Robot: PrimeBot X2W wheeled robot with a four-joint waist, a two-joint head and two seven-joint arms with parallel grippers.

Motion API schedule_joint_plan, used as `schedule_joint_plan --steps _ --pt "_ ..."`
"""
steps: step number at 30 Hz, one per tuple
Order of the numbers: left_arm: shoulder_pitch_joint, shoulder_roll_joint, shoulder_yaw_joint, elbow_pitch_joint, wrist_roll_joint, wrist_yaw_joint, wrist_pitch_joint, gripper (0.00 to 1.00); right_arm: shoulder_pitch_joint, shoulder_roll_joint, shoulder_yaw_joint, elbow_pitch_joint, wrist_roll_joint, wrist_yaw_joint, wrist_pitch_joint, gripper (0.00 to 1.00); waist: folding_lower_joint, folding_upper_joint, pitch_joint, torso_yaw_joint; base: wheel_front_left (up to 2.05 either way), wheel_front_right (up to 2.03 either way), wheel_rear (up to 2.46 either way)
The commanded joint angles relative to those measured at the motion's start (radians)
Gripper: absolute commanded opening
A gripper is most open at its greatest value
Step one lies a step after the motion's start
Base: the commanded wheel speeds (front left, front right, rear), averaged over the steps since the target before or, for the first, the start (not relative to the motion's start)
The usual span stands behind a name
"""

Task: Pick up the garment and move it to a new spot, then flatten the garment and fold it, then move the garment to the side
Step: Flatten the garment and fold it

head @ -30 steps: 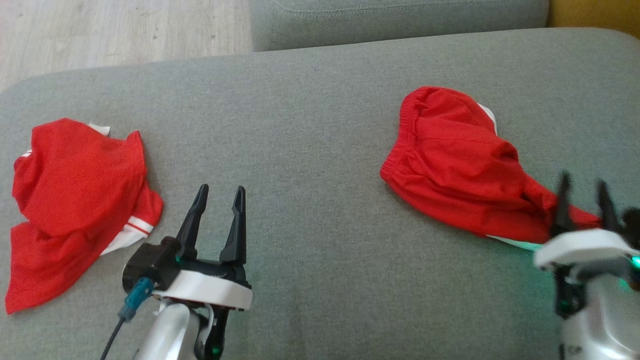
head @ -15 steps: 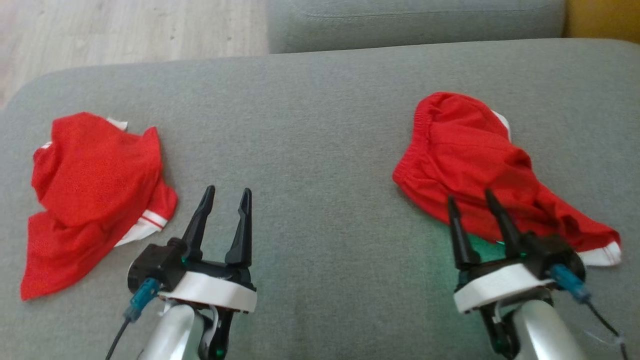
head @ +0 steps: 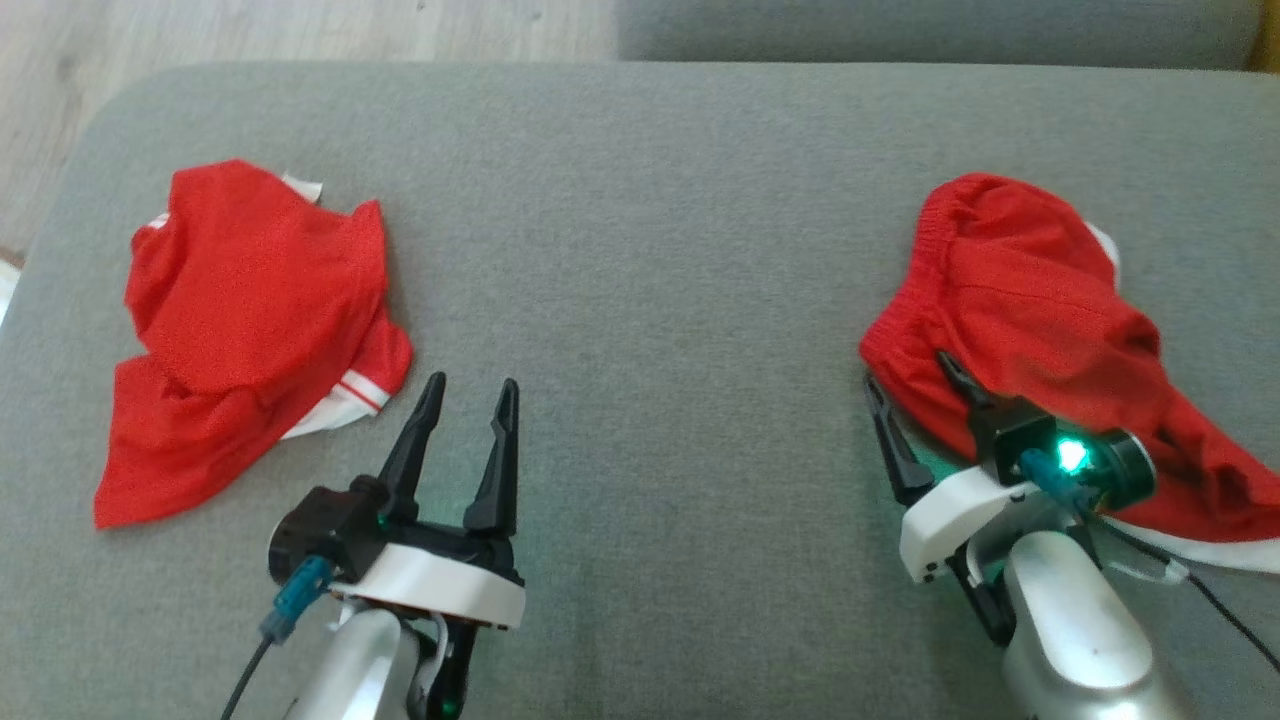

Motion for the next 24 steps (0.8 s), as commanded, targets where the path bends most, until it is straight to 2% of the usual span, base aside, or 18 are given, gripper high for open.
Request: schedule_joint_plan --steps 1,4,5,6,12,16,24 --pt "-0.045 0.003 0.021 -0.029 -0.009 0.002 -0.008 1.00 -0.051 -0.003 0.003 0.010 -0.024 -0.001 -0.002 1.00 0.0000 0.0000 0.017 0.017 0.00 0.00 0.00" --pt "-0.050 0.002 0.017 -0.029 -0.011 0.002 -0.008 1.00 -0.081 -0.003 -0.014 0.063 -0.029 -0.001 -0.008 1.00 0.0000 0.0000 0.025 0.025 0.00 0.00 0.00" --pt "-0.051 0.002 0.017 -0.029 -0.011 0.002 -0.008 1.00 -0.090 -0.003 -0.015 0.079 -0.023 -0.001 -0.011 0.33 0.0000 0.0000 0.027 0.027 0.00 0.00 0.00" --pt "-0.053 0.002 0.017 -0.028 -0.011 0.002 -0.008 1.00 -0.100 -0.003 -0.014 0.092 -0.016 -0.001 -0.017 0.00 0.0000 0.0000 0.028 0.028 0.00 0.00 0.00" --pt "-0.052 0.001 0.021 -0.023 -0.009 0.002 -0.008 1.00 -0.130 -0.003 0.047 0.130 0.071 -0.001 -0.043 0.00 0.0000 0.0000 0.023 0.020 0.00 0.00 0.00" --pt "-0.047 0.002 0.025 -0.016 -0.007 0.002 -0.008 1.00 -0.129 -0.003 0.180 0.091 0.222 -0.001 -0.056 0.00 0.0000 0.0000 0.004 0.004 0.00 0.00 0.00" --pt "-0.027 0.005 0.032 -0.010 -0.008 0.002 -0.008 1.00 -0.095 -0.003 0.453 -0.082 0.471 -0.001 -0.059 0.00 0.0000 0.0000 -0.042 -0.022 0.00 0.00 0.00"
